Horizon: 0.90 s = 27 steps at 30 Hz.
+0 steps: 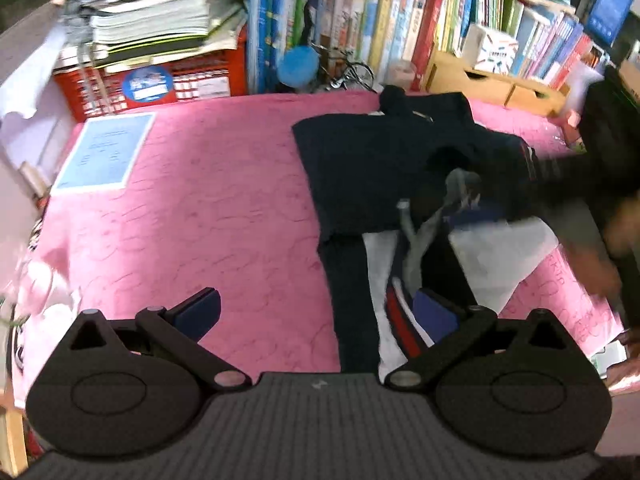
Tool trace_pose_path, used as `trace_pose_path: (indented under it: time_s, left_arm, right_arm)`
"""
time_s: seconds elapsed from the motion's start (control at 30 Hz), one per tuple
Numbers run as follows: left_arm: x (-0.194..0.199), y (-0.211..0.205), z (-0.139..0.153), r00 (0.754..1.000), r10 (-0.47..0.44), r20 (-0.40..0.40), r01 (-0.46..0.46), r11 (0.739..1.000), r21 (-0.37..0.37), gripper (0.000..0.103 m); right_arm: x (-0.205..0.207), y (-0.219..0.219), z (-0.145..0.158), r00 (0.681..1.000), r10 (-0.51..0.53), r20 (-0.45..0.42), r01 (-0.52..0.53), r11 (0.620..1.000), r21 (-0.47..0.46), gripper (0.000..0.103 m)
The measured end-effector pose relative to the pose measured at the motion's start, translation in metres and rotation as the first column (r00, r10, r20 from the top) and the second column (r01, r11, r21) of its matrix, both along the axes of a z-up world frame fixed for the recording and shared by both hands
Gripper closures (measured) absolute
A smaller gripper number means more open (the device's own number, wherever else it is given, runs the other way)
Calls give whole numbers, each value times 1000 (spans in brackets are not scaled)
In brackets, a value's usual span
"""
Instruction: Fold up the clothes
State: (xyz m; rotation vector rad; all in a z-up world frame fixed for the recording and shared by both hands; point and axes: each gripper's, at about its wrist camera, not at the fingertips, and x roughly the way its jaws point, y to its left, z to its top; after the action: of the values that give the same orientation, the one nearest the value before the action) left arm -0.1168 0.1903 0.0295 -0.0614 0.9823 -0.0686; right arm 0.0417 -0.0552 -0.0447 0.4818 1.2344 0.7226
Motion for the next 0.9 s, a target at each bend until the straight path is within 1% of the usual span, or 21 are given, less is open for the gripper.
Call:
trace_pose_path:
  time_s: [0.03,0.07,0.1,0.17,0.27,0.33,0.37,0.4,0.43,0.5,0.57,0.6,0.63,0.67,0.7,0.73,0.77,0.8,0.83,0.9]
  left_arm:
    - [-5,-3,-1,1000,-19,8,19,1000,-5,0]
    - [-10,-7,-2,999,-42,16,42,999,-12,0]
    - [-16,-16,-7,997,-79,19,79,997,-24,0]
    - [-23,-38,-20,987,-161,1,160,986,-48,0]
    - [-21,-72,-47,970,-238,-52,235,970,-57,0]
    - [-14,-88,-64,964,-250,-91,247,968,-35,1]
    - [-8,-94,-70,965,-242,-102,242,970,-13,2]
    - [-2,-98,-76,966,-232,-113,234,972,7,2]
    - [4,-99,-80,970,-213,-120,216,976,19,2]
    - [12,-93,-83,979,-167,-120,171,985,20,2]
    - [19,-84,-84,987,-110,-117,117,991,59,1]
    - [22,-79,-86,991,-78,-113,88,992,88,1]
    - [26,-72,-89,993,-36,-110,50,991,126,1]
    - [31,-65,-92,993,22,-112,-3,986,167,1]
    - [38,-55,-95,988,99,-116,-73,976,204,1]
    - [44,-45,-97,978,174,-118,-143,961,236,2]
    - [48,-34,-96,962,248,-117,-213,945,248,5]
    - [51,-20,-93,939,325,-116,-291,926,238,5]
    - [51,-5,-89,914,389,-114,-362,910,202,5]
    - [42,20,-75,874,476,-96,-469,879,86,5]
  right_arm:
    - [12,-4,0,998,-61,-14,61,998,19,16]
    - [19,-5,2,996,-90,-10,90,996,5,16]
    - [25,-9,3,996,-92,5,92,996,-21,16]
    - [33,-15,7,996,-83,34,85,994,-66,16]
    - [28,-31,14,995,-44,88,54,992,-114,16]
    - [17,-43,28,986,-7,167,36,984,-172,16]
    - [14,-52,36,975,15,220,31,978,-206,15]
    - [6,-62,45,958,43,285,33,966,-257,15]
    - [1,-71,50,937,74,340,39,949,-313,14]
    - [-13,-88,58,887,157,434,61,893,-446,12]
    - [-30,-106,61,831,255,494,92,813,-575,8]
    - [-38,-114,59,811,301,501,99,774,-626,6]
    - [-45,-122,54,801,341,492,100,735,-671,6]
    - [-49,-129,48,804,368,468,94,698,-710,6]
    - [-54,-136,42,806,393,442,89,659,-747,6]
    - [-58,-142,34,813,407,416,86,624,-777,6]
    - [-62,-147,30,817,407,408,92,607,-789,6]
    - [-65,-151,25,821,406,401,99,591,-801,6]
    - [-67,-153,22,824,397,405,110,588,-801,6]
    - [-66,-154,17,829,379,413,120,600,-791,6]
